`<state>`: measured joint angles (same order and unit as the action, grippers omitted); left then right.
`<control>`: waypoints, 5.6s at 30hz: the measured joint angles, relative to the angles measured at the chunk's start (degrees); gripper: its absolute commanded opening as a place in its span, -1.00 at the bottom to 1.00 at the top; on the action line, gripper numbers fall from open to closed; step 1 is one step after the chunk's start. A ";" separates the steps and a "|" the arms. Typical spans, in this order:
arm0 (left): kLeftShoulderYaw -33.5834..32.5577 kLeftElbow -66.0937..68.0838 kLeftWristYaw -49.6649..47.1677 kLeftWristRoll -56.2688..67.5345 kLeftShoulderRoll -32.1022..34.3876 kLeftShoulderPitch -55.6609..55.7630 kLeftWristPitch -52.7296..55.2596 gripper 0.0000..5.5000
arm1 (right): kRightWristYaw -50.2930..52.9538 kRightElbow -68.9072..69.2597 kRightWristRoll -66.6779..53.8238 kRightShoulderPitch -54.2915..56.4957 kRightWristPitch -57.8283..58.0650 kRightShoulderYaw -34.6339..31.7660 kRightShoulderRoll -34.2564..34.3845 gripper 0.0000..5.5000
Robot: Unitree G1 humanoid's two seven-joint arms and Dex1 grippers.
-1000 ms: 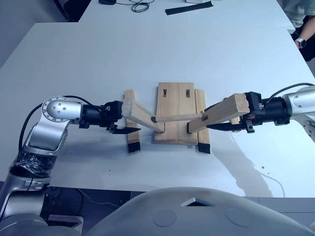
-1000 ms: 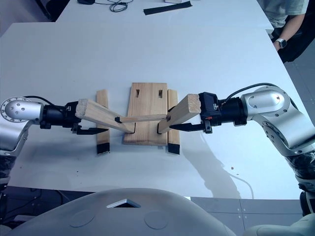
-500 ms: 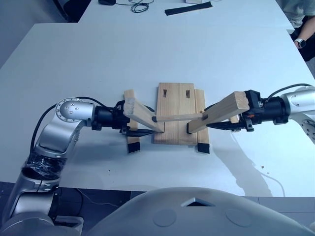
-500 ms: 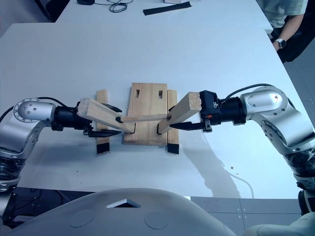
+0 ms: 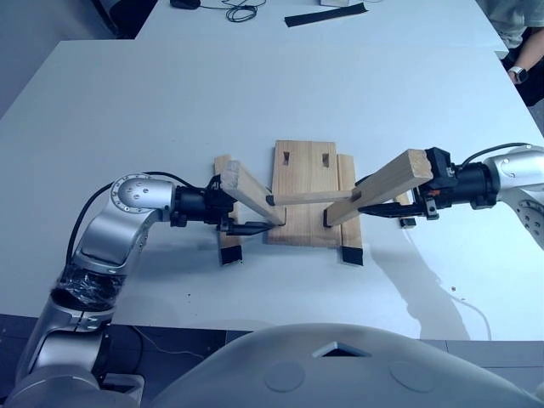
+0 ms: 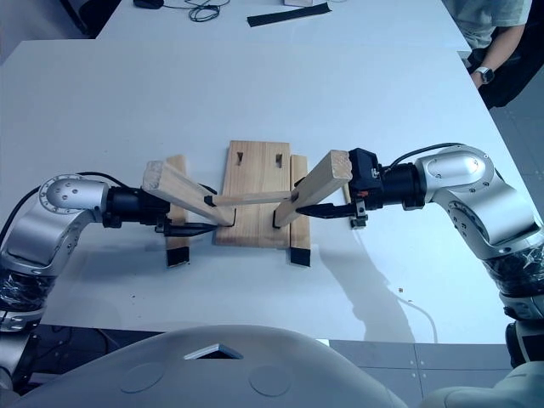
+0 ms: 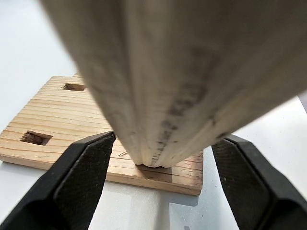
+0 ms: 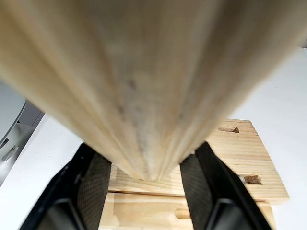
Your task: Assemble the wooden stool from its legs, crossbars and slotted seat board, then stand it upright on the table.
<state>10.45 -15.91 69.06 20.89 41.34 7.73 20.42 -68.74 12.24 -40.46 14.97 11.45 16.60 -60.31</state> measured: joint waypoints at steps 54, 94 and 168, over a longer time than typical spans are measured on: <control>0.94 -1.29 -4.00 -0.83 -1.42 1.64 4.30 -0.23 | -3.20 -8.75 1.15 3.72 -0.47 1.79 3.80 -0.26; 2.41 -2.36 -2.75 -5.20 2.25 -2.63 -5.06 0.31 | -4.63 -9.42 3.79 5.99 -0.79 3.71 6.05 -0.26; 8.43 8.97 8.05 -9.17 -8.09 24.12 1.74 0.46 | -2.49 -6.68 8.49 12.45 -3.66 12.96 11.93 -0.26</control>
<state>18.88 -6.94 77.11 11.72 33.25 31.84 22.16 -71.23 5.56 -31.97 27.42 7.79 29.56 -48.37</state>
